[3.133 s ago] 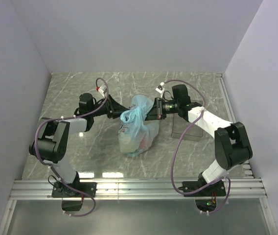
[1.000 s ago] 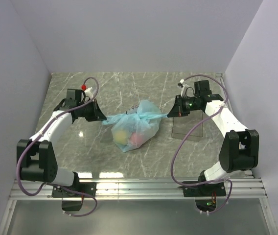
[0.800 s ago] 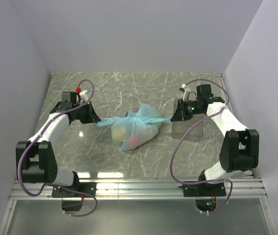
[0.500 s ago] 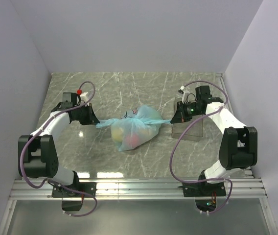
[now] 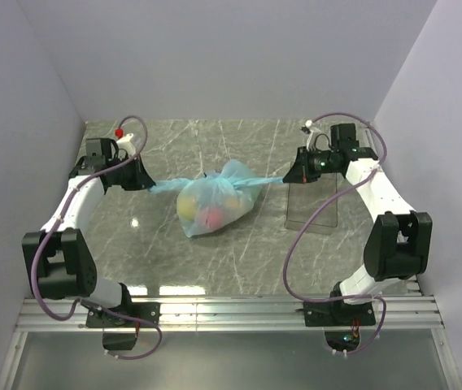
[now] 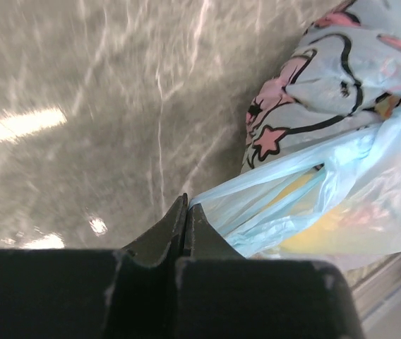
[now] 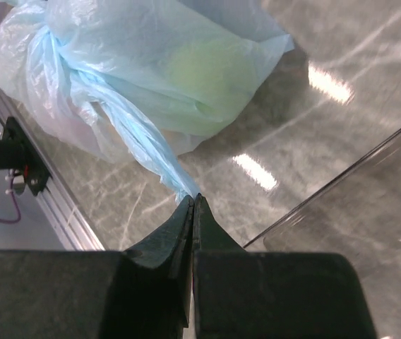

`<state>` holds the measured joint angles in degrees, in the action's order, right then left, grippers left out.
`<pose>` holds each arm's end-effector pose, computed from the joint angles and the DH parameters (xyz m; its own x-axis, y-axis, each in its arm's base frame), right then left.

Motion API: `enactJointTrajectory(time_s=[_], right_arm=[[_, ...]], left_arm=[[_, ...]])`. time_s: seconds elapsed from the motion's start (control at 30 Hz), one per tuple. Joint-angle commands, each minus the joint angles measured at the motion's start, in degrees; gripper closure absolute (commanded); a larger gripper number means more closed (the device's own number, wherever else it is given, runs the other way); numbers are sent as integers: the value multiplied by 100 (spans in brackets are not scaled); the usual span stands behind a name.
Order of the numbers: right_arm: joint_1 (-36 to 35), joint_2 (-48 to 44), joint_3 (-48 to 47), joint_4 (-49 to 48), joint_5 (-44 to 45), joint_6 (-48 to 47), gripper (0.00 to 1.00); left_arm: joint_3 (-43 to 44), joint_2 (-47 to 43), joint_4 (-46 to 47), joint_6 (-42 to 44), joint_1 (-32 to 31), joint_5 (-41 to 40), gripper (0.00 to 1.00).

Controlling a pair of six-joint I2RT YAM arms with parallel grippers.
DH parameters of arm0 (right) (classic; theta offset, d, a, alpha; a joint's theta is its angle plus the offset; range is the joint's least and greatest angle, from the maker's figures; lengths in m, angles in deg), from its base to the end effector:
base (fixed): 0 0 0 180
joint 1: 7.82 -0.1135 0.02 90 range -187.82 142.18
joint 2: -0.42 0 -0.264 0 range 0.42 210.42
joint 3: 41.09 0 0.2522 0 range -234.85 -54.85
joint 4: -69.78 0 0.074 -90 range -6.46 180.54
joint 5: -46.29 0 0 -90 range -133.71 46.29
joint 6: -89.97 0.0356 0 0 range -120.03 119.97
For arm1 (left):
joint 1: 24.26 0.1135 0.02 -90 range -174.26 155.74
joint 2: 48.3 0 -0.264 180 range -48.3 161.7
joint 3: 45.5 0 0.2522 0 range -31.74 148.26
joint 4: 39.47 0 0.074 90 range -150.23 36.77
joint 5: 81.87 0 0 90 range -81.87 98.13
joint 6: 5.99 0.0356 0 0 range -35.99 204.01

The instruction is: Place the fake fruits into the plastic bag and tie a complex knot

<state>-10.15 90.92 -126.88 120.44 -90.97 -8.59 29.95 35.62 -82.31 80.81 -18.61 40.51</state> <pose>0.3281 0.0395 0.2760 -0.7468 -0.1315 -0.6519 -0.5620 0.6488 0.5130 0.3069 0.0112 0.2576 -0.7895 -0.1255 -0.6008 0.2062 0.8677 -0.4522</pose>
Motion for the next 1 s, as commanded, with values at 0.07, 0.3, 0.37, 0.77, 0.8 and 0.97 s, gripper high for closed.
enactJointTrajectory(time_s=[0.07,0.3,0.37,0.77,0.8,0.97], right_arm=[[821,-226,-198,116,1343,-392,100],[629,424,269,-772,1378,-226,100],[523,565,207,-816,1360,-199,100],[356,153,-267,-395,658,-129,74],[312,83,-276,-369,622,-42,65],[259,-506,-434,-333,403,126,31]], left_arm=[[238,-227,113,1041,779,-1753,100],[-218,351,965,1032,815,-1797,100],[-175,528,940,1102,815,-1587,100],[62,82,588,1059,446,347,50],[45,-111,605,998,350,357,38],[316,-639,658,470,296,287,1]])
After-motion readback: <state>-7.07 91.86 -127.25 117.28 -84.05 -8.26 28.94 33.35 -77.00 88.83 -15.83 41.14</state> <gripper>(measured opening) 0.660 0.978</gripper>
